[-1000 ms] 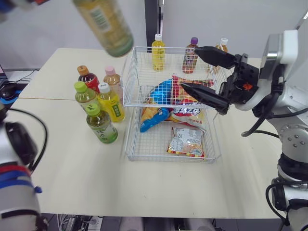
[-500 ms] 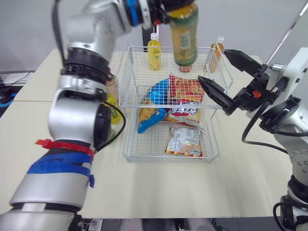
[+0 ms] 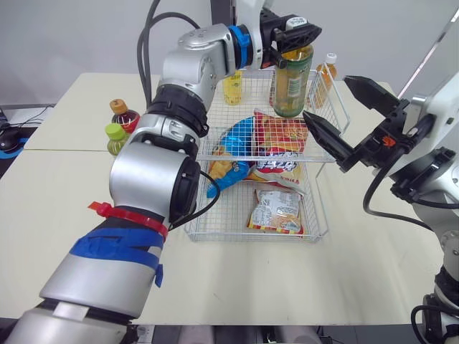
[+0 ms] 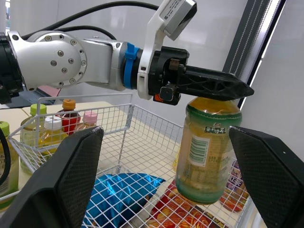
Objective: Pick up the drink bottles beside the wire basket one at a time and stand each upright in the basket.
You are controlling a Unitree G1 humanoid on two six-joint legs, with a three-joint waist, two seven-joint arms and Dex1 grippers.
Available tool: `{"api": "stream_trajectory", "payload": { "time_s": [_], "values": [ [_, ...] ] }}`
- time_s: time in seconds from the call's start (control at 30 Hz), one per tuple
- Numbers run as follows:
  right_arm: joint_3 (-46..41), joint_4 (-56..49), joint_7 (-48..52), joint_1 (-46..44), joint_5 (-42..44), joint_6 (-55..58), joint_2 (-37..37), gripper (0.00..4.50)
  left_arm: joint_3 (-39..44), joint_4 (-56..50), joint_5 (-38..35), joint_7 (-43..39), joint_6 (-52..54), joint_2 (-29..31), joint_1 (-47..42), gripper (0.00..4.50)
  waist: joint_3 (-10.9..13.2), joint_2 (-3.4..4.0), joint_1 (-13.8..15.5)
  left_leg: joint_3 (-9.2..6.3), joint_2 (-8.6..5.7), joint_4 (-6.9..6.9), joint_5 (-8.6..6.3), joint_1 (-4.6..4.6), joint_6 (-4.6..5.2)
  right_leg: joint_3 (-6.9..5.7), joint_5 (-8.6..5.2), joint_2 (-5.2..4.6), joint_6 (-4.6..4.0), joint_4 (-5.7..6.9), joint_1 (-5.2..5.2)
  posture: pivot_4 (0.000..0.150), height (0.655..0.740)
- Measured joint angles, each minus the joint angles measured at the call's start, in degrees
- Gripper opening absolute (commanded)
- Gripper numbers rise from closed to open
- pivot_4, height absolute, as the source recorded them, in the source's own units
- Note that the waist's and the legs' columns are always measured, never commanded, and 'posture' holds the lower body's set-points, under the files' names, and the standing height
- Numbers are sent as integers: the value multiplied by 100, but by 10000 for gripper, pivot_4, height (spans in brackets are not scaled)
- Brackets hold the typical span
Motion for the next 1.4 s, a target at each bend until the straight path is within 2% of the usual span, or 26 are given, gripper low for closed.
{"api": "stream_trajectory", "payload": {
  "time_s": [0.23, 0.3, 0.43, 0.53, 0.73, 0.9, 0.93, 0.97, 1.07, 1.13, 1.2, 1.27, 1.33, 1.4],
  "values": [
    [-1, 28, 72, -121, 46, 8, -166, 45000, 274, -6, -7, -147, -4, 29, -59, 44593, -1, 1, 1, -2, 0, 3, 0, 3, 0, -1, 0, 0, 0, 2, 4, 1500, 7400],
    [5, 40, 149, -223, 113, 7, -192, 45000, 416, -28, -54, -189, 116, 110, -63, 44593, -1, 1, -10, -2, 0, 2, 0, 4, 0, -1, 0, 0, 0, 3, 4, 1500, 7400],
    [88, 201, 367, -321, 246, 0, -218, 45000, 576, -462, -193, -485, 475, 665, 43, 44593, 0, 1, -59, -2, 2, 1, 1, 7, -1, 0, 0, 1, 0, 7, 4, 1500, 7400],
    [222, 442, 678, -495, 324, -34, -234, 45000, 724, -1154, -264, -519, 836, 1238, 344, 44593, -1, 3, -90, -2, 8, 3, 1, 14, -2, -2, 0, 2, 0, 12, 8, 1500, 7400],
    [551, 1065, 1589, -994, 680, -126, -155, 45000, 1204, -3129, -549, -315, 1850, 2700, 1676, 44593, 0, 8, -149, -2, 24, 7, 3, 21, -5, -6, 1, 5, -1, 19, 8, 1500, 7400],
    [930, 1593, 2356, -1383, 872, -115, -32, 45000, 2250, -5113, -927, 28, 2975, 4088, 3686, 44593, 0, 8, -139, -3, 31, 8, 3, 24, -5, -11, 1, 0, -2, 20, 9, 1500, 7400],
    [961, 1649, 2463, -1404, 888, -114, -22, 45000, 2487, -5463, -1003, 40, 3158, 4243, 4127, 44593, 0, 8, -136, -6, 29, 8, 3, 24, -5, -13, 1, -3, -2, 20, 11, 1500, 7400],
    [1057, 1787, 2672, -1462, 897, -105, -4, 45000, 2971, -6068, -1186, 45, 3546, 4408, 4955, 44593, -1, 7, -134, -4, 31, 9, 3, 25, -5, -11, 1, -7, -2, 18, 14, 1500, 7400],
    [1327, 2077, 3051, -1609, 839, -136, 99, 45000, 4042, -7046, -1493, 13, 4272, 4423, 6535, 44593, -4, -1, -70, -13, 28, 14, 3, 25, -4, -21, 1, -9, -2, 21, 18, 1500, 7400],
    [1420, 2247, 3279, -1650, 738, -211, 172, 45000, 4827, -7635, -1600, -57, 4636, 4241, 7661, 44593, -6, -2, -74, -10, 32, 15, 3, 30, -4, -18, 1, -16, -2, 26, 21, 1500, 7400],
    [1573, 2532, 3471, -1817, 604, -326, 316, 45000, 5750, -8329, -1715, -140, 4917, 3784, 9033, 44593, -7, -4, -84, -11, 33, 13, 2, 30, -4, -18, 2, -20, -3, 22, 21, 1500, 7400],
    [1588, 2729, 3633, -1875, 509, -428, 404, 45000, 6314, -8783, -1865, -165, 5049, 3174, 9995, 44593, -10, -9, -88, -11, 35, 12, 2, 32, -3, -17, 2, -26, -3, 22, 20, 1500, 7400],
    [1612, 2878, 3775, -1921, 421, -510, 500, 45000, 6683, -9210, -2082, -169, 5038, 2574, 10829, 44593, -19, -24, -67, -18, 34, 12, 2, 32, -4, -21, 2, -27, -5, 22, 23, 1500, 7400],
    [1624, 2957, 3867, -1946, 402, -541, 527, 45000, 6764, -9371, -2231, -131, 5016, 2308, 11219, 44593, -20, -25, -11, -32, 33, 13, 2, 33, -4, -17, 3, -27, -9, 23, 25, 1500, 7400]
  ]
}}
